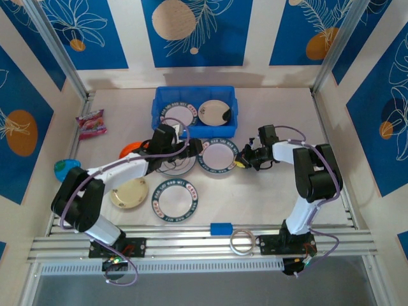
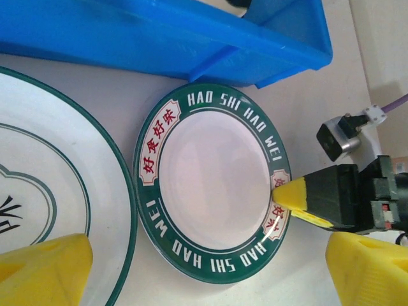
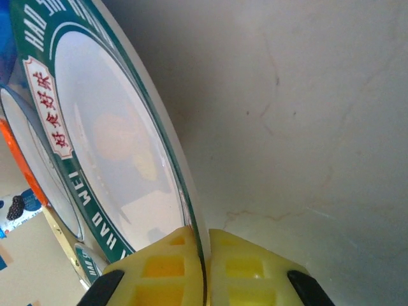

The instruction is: Place the plates into the plastic bin on the countertop

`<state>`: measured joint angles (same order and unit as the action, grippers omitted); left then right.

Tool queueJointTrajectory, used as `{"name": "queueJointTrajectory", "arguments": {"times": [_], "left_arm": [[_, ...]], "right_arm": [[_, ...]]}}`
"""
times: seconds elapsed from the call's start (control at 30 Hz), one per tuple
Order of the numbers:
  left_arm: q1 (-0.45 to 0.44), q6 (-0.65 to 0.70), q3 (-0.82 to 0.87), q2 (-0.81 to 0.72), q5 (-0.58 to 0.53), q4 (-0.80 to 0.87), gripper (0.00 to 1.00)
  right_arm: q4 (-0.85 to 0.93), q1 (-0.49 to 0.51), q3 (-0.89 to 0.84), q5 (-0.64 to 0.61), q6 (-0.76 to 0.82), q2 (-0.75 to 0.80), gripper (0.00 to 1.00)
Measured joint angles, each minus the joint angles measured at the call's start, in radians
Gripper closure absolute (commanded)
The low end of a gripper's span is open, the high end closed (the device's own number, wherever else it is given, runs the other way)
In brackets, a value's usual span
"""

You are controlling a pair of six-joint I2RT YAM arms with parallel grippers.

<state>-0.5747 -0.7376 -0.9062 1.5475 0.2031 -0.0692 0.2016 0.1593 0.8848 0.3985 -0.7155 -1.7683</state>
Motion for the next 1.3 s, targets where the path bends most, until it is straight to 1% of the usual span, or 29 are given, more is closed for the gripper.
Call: {"name": "queueJointTrajectory", "arguments": {"times": [0.13, 0.3, 0.47, 0.5, 0.63, 0.77, 0.9, 1.0, 1.07, 1.17, 1.23, 1.27, 1.3], "left_arm": [[0.000, 0.016, -0.006, 0.006, 0.006, 0.006, 0.06], [0.000, 0.033, -0.023, 0.006, 0.016, 0.009, 0.07], [0.002, 0.036, -0.027, 0.006, 0.049, 0.001, 0.11], [0.003, 0.031, -0.027, 0.007, 0.061, -0.006, 0.12], [0.019, -0.013, -0.024, 0.029, 0.134, -0.085, 0.22], [0.030, -0.065, -0.009, 0.066, 0.190, -0.161, 0.28], [0.037, -0.100, 0.005, 0.079, 0.220, -0.193, 0.37], [0.046, -0.121, 0.016, 0.079, 0.233, -0.222, 0.48], [0.052, -0.135, 0.022, 0.079, 0.239, -0.239, 0.58], [0.059, -0.151, 0.025, 0.079, 0.248, -0.254, 0.78], [0.063, -0.159, 0.028, 0.079, 0.253, -0.268, 0.97], [0.066, -0.169, 0.029, 0.079, 0.267, -0.278, 1.00], [0.069, -0.175, 0.029, 0.079, 0.283, -0.295, 1.00]], "right_arm": [[0.014, -0.006, -0.023, -0.001, 0.003, 0.054, 1.00], [0.092, -0.022, -0.065, -0.010, 0.012, 0.179, 1.00], [0.155, -0.025, -0.069, -0.001, 0.029, 0.307, 1.00], [0.161, -0.024, -0.069, 0.003, 0.031, 0.331, 1.00], [0.175, -0.015, -0.068, 0.030, 0.033, 0.386, 1.00], [0.190, 0.006, -0.060, 0.056, 0.033, 0.393, 1.00], [0.201, 0.020, -0.038, 0.074, 0.033, 0.402, 1.00], [0.210, 0.027, -0.011, 0.084, 0.033, 0.414, 1.00], [0.211, 0.030, 0.004, 0.085, 0.033, 0.419, 1.00], [0.211, 0.032, 0.017, 0.089, 0.033, 0.420, 1.00], [0.213, 0.032, 0.018, 0.084, 0.033, 0.420, 1.00], [0.220, 0.031, 0.019, 0.080, 0.031, 0.420, 1.00], [0.224, 0.027, 0.019, 0.076, 0.029, 0.416, 1.00]]}}
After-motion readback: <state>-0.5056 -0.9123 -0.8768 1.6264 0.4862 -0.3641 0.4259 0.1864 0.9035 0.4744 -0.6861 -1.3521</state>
